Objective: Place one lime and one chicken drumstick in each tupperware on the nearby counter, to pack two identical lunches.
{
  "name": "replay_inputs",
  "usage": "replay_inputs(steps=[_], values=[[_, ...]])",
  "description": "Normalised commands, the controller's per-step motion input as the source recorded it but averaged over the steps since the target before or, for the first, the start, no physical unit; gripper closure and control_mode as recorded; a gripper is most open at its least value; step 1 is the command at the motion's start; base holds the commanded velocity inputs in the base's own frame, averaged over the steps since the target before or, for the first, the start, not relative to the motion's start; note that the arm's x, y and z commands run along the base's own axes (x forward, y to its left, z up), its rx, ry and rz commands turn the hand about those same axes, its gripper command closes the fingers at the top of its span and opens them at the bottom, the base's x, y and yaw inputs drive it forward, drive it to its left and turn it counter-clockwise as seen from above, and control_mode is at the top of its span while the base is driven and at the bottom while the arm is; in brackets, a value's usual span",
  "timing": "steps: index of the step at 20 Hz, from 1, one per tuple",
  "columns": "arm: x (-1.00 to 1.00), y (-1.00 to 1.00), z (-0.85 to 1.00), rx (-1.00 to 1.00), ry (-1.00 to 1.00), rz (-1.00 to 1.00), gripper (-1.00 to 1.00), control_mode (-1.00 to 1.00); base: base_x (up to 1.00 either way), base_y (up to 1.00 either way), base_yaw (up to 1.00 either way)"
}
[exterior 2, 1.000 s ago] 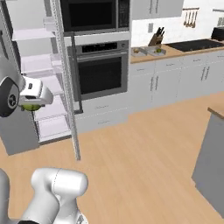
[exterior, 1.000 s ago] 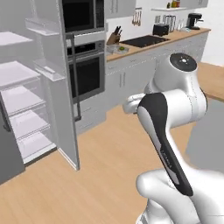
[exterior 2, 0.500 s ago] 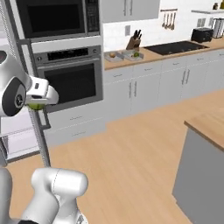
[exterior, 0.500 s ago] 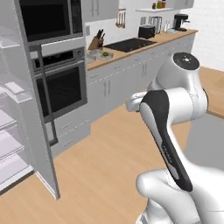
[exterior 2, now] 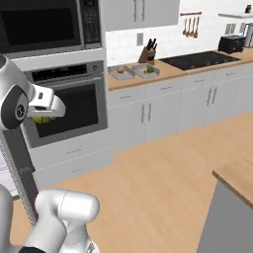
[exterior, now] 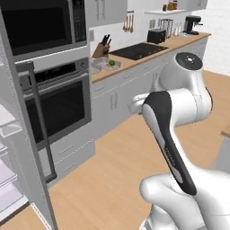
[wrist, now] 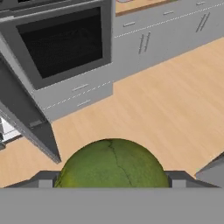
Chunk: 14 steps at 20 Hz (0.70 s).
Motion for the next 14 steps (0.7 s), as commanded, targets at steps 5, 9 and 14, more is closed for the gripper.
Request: replay_inputs(steps=[5, 9, 14], values=[[0.0, 0.0, 0.0, 0.0, 0.0, 0.0, 1.0, 1.0, 1.0, -0.24, 0.0], [0.0, 0.0, 0.0, 0.0, 0.0, 0.0, 1.0, 1.0, 1.0, -0.59, -0.01], [0.0, 0.0, 0.0, 0.0, 0.0, 0.0, 1.0, 1.0, 1.0, -0.57, -0.1]])
